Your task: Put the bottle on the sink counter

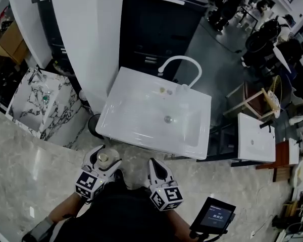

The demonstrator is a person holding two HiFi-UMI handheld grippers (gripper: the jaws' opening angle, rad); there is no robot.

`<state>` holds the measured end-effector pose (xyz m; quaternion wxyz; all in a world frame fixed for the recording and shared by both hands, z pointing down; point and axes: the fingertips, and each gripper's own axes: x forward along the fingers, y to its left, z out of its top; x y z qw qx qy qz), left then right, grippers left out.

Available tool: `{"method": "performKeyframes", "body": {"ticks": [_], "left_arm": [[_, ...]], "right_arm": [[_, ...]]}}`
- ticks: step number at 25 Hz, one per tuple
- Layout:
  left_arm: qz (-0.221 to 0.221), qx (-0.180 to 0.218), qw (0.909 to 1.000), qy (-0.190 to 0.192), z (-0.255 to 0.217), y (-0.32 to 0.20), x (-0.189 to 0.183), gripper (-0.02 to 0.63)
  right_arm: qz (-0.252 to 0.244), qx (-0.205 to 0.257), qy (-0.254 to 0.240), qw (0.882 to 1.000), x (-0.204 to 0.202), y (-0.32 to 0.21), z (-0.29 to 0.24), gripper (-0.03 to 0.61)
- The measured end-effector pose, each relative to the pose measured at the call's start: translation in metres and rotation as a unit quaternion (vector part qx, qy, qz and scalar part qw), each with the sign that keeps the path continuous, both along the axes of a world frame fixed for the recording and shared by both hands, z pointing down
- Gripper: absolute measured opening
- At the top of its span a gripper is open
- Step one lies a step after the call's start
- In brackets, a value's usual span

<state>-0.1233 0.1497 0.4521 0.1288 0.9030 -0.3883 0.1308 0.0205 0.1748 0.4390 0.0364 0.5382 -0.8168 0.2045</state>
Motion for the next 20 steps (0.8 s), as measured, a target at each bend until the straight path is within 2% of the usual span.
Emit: {"method": "performKeyframes", "body": {"ticks": [7,13,20], "left_arm": [[0.011,-0.029,0.9995,0.005,0.02,-0.021,0.004,0.339],[0.007,-0.03,0.9995,-0.001,0.017,-0.05,0.022,0.339],[-0.031,-0.03,0.999,-0.009,0.01,-0.097,0.042,0.339]], "right_arm": [[0.006,-0.016,-0.001,1.0,0.003,-0.023,0.009,-0.005],[0.001,-0.021,-0.015,1.0,0.017,-0.056,0.015,-0.005],[-0.04,-0.009,-0.029,0.999,0.035,-0.12,0.01,-0.005]]}}
